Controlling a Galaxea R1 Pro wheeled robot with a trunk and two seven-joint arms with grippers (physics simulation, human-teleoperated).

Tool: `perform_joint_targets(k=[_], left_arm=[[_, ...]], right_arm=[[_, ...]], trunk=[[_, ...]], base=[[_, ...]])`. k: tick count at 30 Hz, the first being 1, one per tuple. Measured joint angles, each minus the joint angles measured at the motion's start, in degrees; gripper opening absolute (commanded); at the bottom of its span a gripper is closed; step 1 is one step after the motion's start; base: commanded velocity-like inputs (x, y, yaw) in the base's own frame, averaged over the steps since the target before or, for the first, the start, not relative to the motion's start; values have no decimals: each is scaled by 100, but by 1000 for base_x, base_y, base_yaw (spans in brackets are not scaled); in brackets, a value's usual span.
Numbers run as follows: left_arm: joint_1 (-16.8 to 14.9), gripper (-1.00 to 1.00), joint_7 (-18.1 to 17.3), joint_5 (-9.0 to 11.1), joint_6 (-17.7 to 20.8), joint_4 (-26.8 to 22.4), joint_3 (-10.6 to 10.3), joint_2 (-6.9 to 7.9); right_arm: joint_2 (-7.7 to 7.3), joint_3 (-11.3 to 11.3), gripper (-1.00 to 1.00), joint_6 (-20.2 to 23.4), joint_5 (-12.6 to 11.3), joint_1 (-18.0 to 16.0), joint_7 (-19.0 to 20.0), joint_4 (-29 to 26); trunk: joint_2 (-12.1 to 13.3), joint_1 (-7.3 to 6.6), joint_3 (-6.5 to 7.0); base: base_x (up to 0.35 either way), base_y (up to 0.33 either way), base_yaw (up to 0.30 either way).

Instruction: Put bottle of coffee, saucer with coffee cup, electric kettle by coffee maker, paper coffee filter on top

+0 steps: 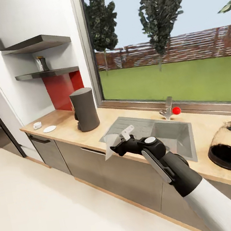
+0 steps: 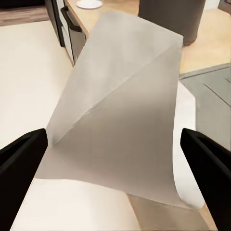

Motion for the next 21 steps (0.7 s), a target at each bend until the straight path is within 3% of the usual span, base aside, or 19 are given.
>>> perform_joint_targets(k=[21], left_arm=[[0,100,0,4,4,0,12,0]], right_arm=[[0,1,-100,0,0,7,0,3]], trunk=[[0,0,0]], base=[[236,269,279]])
